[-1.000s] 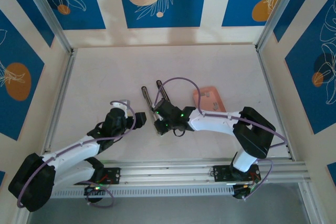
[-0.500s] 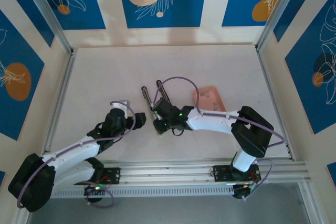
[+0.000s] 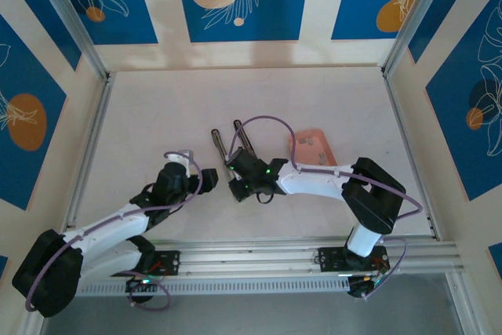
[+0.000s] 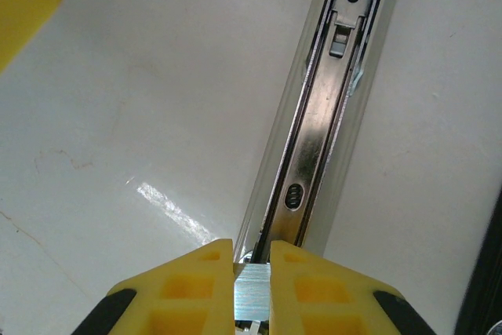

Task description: Load the staples into the stapler

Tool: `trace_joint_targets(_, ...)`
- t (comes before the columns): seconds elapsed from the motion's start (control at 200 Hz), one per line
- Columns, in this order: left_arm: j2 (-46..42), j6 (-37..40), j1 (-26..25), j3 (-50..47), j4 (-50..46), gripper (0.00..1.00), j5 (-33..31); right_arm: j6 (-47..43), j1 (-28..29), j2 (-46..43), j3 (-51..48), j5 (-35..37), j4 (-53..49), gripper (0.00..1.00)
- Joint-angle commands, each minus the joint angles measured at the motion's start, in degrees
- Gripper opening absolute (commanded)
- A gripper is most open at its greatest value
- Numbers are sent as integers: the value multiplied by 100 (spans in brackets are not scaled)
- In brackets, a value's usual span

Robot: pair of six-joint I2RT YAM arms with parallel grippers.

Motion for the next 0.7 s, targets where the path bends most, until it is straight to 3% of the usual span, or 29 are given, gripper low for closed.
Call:
trace_joint_targets(0.0,-71,-43,52,-102,75,91,-62,109,60,56,124,160,-195,15)
trace_joint_targets(0.695,-62,-81,57,-111,84,91,-44,70,0,-371,-34,299,-26,15)
